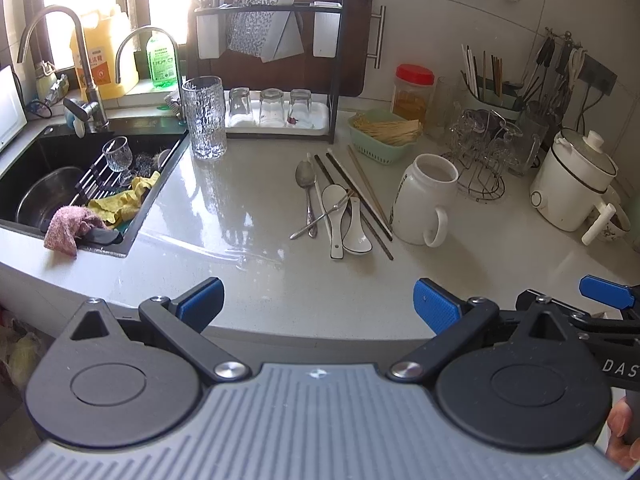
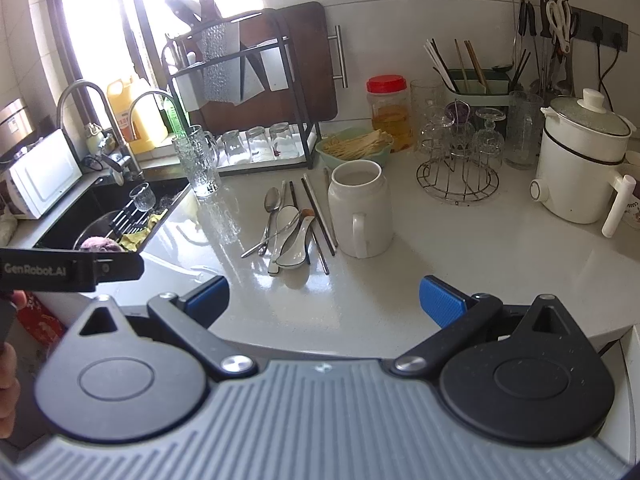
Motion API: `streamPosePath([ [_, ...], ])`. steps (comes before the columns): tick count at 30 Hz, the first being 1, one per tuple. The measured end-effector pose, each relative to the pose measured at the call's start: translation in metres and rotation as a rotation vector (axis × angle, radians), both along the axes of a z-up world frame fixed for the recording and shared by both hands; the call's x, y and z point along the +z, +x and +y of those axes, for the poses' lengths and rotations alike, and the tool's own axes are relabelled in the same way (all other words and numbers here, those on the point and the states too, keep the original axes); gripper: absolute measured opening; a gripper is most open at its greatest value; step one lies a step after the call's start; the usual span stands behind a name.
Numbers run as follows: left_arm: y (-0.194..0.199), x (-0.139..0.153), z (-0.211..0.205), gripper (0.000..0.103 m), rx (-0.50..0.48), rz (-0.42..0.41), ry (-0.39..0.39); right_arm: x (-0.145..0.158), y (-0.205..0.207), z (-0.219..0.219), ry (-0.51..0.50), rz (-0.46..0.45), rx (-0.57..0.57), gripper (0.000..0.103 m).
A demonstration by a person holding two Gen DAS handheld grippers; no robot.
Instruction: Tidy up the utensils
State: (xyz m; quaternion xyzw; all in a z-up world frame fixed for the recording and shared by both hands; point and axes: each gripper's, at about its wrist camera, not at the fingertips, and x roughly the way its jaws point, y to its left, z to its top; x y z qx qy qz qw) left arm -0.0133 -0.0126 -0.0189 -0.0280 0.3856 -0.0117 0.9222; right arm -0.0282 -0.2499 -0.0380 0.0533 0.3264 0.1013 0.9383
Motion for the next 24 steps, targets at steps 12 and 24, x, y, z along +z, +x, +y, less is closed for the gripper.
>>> streamPosePath([
  [12,-0.001,-0.011,-0.007,0.102,-0.023,0.023,0.037,-0.01,0.004,-0.006,0.009,0.024,-0.054,0.103],
  [24,0.024,-0.012,-0.005,0.102,-0.046,0.032,0.031,-0.013,0.018,-0.004,0.002,0.033,-0.086,0.103],
])
